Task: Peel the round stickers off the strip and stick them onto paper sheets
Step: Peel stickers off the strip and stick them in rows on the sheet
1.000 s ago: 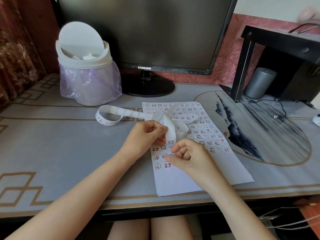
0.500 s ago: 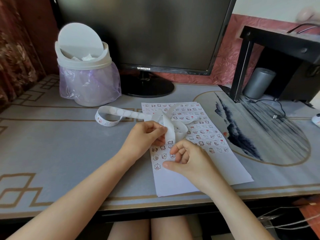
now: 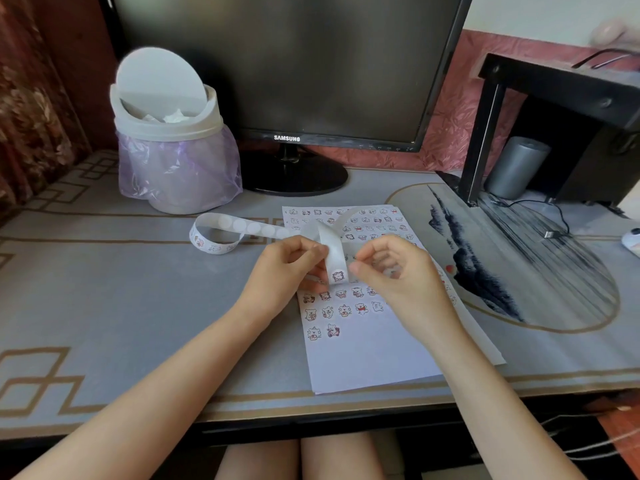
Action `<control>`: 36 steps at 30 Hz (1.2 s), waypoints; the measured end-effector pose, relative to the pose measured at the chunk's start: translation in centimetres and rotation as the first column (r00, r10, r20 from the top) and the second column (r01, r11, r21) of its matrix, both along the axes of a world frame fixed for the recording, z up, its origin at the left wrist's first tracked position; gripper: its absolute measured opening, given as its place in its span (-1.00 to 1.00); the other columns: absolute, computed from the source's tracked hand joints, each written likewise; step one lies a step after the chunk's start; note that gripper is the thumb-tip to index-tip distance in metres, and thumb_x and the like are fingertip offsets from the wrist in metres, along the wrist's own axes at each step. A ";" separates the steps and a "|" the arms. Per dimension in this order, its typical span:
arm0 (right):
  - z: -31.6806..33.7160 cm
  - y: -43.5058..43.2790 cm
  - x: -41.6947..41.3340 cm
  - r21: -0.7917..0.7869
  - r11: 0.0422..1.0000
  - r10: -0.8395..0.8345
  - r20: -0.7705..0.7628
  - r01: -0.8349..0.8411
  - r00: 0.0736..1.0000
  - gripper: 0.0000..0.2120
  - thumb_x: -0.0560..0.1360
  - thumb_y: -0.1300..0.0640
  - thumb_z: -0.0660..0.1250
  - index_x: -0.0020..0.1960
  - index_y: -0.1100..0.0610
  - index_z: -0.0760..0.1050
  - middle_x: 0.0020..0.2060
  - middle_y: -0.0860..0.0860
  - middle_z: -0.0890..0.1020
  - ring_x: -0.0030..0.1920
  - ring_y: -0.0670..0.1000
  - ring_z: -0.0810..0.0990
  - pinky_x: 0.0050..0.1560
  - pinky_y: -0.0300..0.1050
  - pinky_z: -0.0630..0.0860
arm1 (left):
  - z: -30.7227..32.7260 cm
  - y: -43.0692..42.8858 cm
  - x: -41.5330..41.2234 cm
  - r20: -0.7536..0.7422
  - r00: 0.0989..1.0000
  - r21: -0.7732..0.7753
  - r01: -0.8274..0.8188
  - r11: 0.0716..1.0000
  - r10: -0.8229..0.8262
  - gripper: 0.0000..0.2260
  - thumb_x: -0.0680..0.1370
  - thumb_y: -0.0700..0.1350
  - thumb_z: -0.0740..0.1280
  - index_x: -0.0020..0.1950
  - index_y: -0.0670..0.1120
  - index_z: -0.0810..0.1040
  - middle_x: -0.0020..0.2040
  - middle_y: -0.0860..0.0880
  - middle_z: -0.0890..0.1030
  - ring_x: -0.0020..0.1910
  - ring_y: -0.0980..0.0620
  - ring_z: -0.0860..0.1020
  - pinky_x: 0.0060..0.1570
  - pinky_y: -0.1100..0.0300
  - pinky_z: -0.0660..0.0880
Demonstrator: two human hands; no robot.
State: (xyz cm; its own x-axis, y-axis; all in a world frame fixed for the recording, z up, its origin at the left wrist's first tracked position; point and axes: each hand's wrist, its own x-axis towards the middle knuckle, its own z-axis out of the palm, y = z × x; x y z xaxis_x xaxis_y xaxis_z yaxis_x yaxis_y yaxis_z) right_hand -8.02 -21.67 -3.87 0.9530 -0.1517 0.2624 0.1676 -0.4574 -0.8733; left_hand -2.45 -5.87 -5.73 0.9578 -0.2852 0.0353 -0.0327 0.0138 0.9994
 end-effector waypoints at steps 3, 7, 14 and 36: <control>-0.4 0.2 0.7 -0.074 0.997 0.025 -0.009 -0.026 1.000 -0.87 0.39 0.18 0.48 -0.14 0.02 0.56 -0.23 -0.12 0.64 -0.21 -0.19 0.54 -0.18 -0.40 0.40 | 0.0 0.1 0.1 0.029 0.999 -0.013 -0.014 1.000 0.015 -0.85 0.58 -0.19 0.29 -0.14 -0.24 0.54 -0.35 -0.07 0.61 -0.35 0.05 0.60 -0.26 0.17 0.62; -1.3 0.6 1.2 0.002 1.000 0.026 0.031 -0.026 0.999 -0.82 0.38 0.24 0.49 -0.16 -0.01 0.55 -0.26 -0.08 0.65 -0.21 -0.14 0.56 -0.11 -0.27 0.46 | 0.1 0.1 0.1 0.032 0.999 -0.043 -0.025 0.999 0.026 -0.84 0.58 -0.20 0.29 -0.11 -0.28 0.54 -0.36 -0.03 0.61 -0.32 0.05 0.60 -0.26 0.21 0.61; -1.5 0.4 1.4 0.087 0.996 0.024 0.073 -0.031 0.997 -0.84 0.40 0.28 0.46 -0.17 0.04 0.57 -0.24 -0.07 0.63 -0.23 -0.07 0.52 -0.14 -0.19 0.46 | 0.3 0.0 0.0 0.030 0.999 -0.072 -0.009 0.997 0.011 -0.75 0.59 -0.16 0.27 -0.05 -0.37 0.54 -0.20 -0.17 0.62 -0.28 0.03 0.61 -0.23 0.22 0.61; -1.7 0.2 1.3 0.020 1.000 0.015 0.068 -0.016 0.998 -0.86 0.43 0.24 0.44 -0.17 0.00 0.60 -0.33 -0.18 0.60 -0.30 -0.11 0.47 -0.24 -0.25 0.42 | 0.0 0.1 -0.1 0.084 0.995 0.071 0.047 0.996 -0.053 -0.89 0.52 -0.16 0.38 -0.20 -0.12 0.59 -0.34 -0.01 0.62 -0.29 0.10 0.59 -0.14 0.30 0.54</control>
